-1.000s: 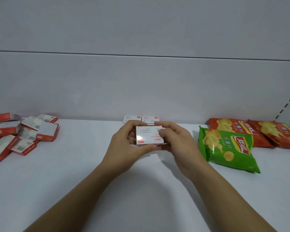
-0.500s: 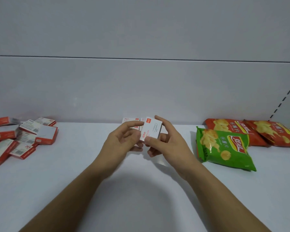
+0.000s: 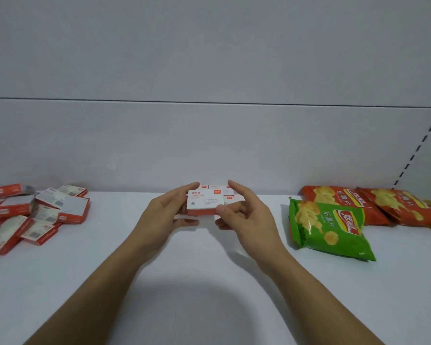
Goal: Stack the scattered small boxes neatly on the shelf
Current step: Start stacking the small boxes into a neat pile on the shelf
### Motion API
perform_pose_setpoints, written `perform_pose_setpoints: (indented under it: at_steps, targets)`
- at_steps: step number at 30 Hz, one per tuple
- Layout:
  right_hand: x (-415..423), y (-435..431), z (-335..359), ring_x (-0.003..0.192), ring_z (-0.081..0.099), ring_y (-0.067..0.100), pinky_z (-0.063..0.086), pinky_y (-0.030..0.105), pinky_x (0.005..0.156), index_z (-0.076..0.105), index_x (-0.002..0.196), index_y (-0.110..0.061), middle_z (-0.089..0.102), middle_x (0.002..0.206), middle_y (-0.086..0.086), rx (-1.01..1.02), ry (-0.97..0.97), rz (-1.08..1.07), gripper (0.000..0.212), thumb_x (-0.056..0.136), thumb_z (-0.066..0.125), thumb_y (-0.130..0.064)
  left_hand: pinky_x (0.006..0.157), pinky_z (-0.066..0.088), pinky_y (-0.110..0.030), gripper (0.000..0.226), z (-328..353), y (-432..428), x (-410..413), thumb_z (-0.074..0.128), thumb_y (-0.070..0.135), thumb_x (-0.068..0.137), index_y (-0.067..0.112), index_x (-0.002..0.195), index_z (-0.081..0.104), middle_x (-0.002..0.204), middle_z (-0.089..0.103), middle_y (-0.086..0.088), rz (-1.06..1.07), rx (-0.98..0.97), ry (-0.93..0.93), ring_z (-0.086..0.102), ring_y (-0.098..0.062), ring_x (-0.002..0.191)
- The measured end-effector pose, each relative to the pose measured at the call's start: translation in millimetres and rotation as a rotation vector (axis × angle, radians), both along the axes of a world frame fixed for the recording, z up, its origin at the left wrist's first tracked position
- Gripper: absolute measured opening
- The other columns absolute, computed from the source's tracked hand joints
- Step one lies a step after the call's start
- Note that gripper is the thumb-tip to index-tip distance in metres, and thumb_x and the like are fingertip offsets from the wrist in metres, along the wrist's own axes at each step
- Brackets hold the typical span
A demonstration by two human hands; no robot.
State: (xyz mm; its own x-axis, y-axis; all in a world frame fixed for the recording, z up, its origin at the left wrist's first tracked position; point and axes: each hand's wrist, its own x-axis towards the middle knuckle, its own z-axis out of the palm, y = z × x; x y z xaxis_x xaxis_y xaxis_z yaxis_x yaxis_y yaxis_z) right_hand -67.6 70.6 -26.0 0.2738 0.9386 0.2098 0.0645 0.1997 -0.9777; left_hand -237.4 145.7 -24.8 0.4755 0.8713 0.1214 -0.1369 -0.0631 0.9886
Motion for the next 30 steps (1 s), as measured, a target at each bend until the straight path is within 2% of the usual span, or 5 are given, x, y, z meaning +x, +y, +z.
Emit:
perform_pose_setpoints:
  at_steps: [5, 12, 19, 23, 30]
  targets:
    - [-0.2, 0.9, -0.5, 0.071, 0.069, 0.013, 0.056, 0.029, 0.073, 0.057, 0.11, -0.047, 0.071, 0.08, -0.006, -0.017, -0.166, 0.01, 0.041, 0.084, 0.073, -0.021, 0.075, 0.055, -0.023, 0.052, 5.2, 2.4, -2.1, 0.069, 0.028, 0.086, 0.038, 0.133, 0.048, 0.111, 0.067, 0.016, 0.032, 0.249, 0.338, 0.064, -0.004, 0.098]
    - [-7.9, 13.0, 4.7, 0.089, 0.061, -0.007, 0.05, 0.011, 0.073, 0.061, 0.12, -0.033, 0.059, 0.118, -0.018, -0.035, -0.549, -0.004, 0.046, 0.078, 0.077, -0.024, 0.064, 0.044, -0.007, 0.049, 7.4, 23.8, -29.3, 0.076, 0.039, 0.077, 0.044, 0.12, 0.053, 0.1, 0.062, 0.024, 0.077, 0.54, 0.678, 0.055, 0.011, 0.088]
    - [-22.5, 42.5, 17.3, 0.088, 0.058, 0.008, 0.05, 0.027, 0.083, 0.065, 0.111, -0.025, 0.058, 0.111, -0.007, -0.084, -0.911, 0.045, 0.035, 0.077, 0.075, -0.024, 0.06, 0.043, -0.011, 0.053, -7.3, 41.7, -47.2, 0.071, 0.053, 0.071, 0.04, 0.12, 0.057, 0.09, 0.06, 0.032, 0.123, 0.59, 0.729, 0.055, 0.007, 0.087]
    - [-30.2, 47.3, 1.3, 0.084, 0.056, 0.005, 0.044, 0.017, 0.076, 0.068, 0.096, -0.03, 0.061, 0.1, -0.013, -0.146, -0.927, -0.04, 0.023, 0.074, 0.074, -0.031, 0.075, 0.039, -0.017, 0.081, -20.5, 45.0, -61.1, 0.062, 0.071, 0.069, 0.043, 0.139, 0.033, 0.11, 0.049, 0.031, 0.212, 0.654, 0.927, 0.049, 0.005, 0.094]
    - [-24.5, 45.2, -7.0, 0.08, 0.056, 0.002, 0.036, 0.001, 0.069, 0.071, 0.093, -0.025, 0.061, 0.095, -0.011, -0.199, -0.906, -0.06, 0.022, 0.072, 0.076, -0.021, 0.092, 0.034, -0.022, 0.074, -26.9, 46.3, -68.5, 0.056, 0.062, 0.082, 0.035, 0.145, 0.028, 0.136, 0.047, 0.012, 0.102, 0.728, 0.999, 0.04, -0.007, 0.12]
